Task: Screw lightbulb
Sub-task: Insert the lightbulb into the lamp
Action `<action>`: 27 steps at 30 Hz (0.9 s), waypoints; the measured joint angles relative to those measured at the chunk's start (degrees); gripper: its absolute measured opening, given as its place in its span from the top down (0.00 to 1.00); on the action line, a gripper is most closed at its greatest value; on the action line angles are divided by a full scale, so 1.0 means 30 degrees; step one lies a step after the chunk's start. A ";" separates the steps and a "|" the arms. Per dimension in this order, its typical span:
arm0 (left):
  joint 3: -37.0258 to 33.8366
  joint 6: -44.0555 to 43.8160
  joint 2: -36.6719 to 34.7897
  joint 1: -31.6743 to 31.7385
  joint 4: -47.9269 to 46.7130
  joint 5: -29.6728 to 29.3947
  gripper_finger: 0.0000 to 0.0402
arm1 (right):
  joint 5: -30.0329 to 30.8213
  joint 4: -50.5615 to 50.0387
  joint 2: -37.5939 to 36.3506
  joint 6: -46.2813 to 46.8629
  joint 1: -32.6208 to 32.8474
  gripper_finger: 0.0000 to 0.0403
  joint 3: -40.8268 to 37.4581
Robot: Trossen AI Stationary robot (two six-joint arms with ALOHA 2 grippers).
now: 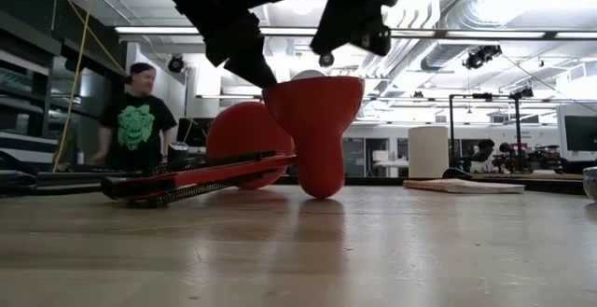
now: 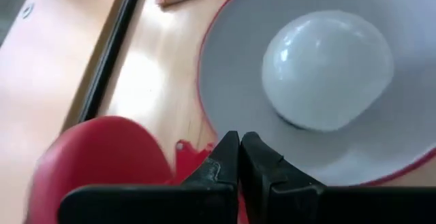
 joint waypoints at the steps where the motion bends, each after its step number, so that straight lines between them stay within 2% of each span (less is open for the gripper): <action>1: 0.0000 0.0127 -0.0259 0.0084 -0.0285 0.0068 1.00 | 0.0301 -0.0200 -0.0201 -0.0007 0.0047 1.00 0.0000; 7: 0.0000 0.0606 -0.1700 0.0509 -0.1827 0.0390 1.00 | 0.2335 -0.1404 -0.1632 -0.0523 -0.0384 1.00 0.0022; 15: -0.0168 -0.1460 -0.2439 0.0156 -0.1209 0.3003 1.00 | 0.2128 -0.2120 -0.1920 -0.1779 -0.2442 1.00 0.0022; 20: -0.0215 -0.1638 -0.2323 -0.1087 0.0599 0.4229 1.00 | 0.0483 -0.0989 -0.1920 -0.3080 -0.3895 1.00 0.0022; 24: -0.1437 -0.1650 -0.2337 -0.2000 0.4228 0.4291 1.00 | -0.1353 -0.0130 -0.1920 -0.3976 -0.5144 1.00 0.0022; 27: -0.2432 -0.2289 -0.2323 -0.2379 0.5783 0.3578 1.00 | -0.2512 0.0163 -0.1920 -0.4175 -0.5859 1.00 0.0022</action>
